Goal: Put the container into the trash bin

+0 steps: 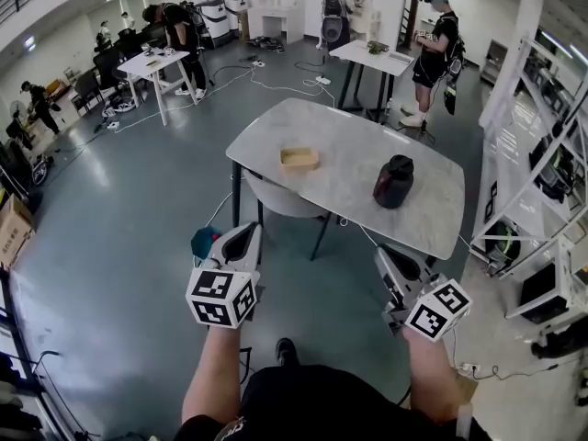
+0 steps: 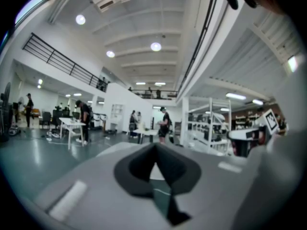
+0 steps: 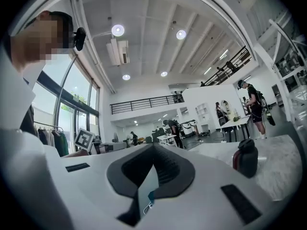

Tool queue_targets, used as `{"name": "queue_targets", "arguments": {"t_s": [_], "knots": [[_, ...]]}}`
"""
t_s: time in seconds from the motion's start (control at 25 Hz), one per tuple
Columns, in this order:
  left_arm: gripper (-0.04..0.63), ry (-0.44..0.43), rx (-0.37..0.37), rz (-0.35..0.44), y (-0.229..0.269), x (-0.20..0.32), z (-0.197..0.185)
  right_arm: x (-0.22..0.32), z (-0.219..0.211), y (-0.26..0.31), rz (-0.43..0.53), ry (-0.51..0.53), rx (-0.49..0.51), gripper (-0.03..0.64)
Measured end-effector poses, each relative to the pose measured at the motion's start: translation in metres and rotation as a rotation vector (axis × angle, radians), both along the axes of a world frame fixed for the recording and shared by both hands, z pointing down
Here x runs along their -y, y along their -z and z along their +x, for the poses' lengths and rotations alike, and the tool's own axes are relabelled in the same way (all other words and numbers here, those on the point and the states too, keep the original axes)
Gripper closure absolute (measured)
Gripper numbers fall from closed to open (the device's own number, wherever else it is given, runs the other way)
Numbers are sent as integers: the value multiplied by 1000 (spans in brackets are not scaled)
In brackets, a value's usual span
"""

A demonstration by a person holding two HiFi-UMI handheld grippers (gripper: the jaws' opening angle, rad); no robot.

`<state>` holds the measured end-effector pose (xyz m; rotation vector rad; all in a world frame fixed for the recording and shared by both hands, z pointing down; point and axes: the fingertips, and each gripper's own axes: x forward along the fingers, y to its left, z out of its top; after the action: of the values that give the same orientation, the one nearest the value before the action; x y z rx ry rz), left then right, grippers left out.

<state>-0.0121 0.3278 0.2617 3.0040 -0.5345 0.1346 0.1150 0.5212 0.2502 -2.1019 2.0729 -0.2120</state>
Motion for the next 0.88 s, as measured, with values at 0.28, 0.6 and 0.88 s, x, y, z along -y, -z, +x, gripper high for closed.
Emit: {"name": "queue_targets", "arguments": {"t_s": [0.28, 0.6, 0.88], "knots": [[586, -42, 12, -18, -9, 66, 39, 76, 20, -13, -70, 17, 25, 623], [586, -92, 38, -47, -22, 121, 70, 118, 48, -33, -100, -66, 92, 623], [586, -130, 87, -84, -52, 136, 126, 157, 94, -50, -110, -41, 105, 623]]}}
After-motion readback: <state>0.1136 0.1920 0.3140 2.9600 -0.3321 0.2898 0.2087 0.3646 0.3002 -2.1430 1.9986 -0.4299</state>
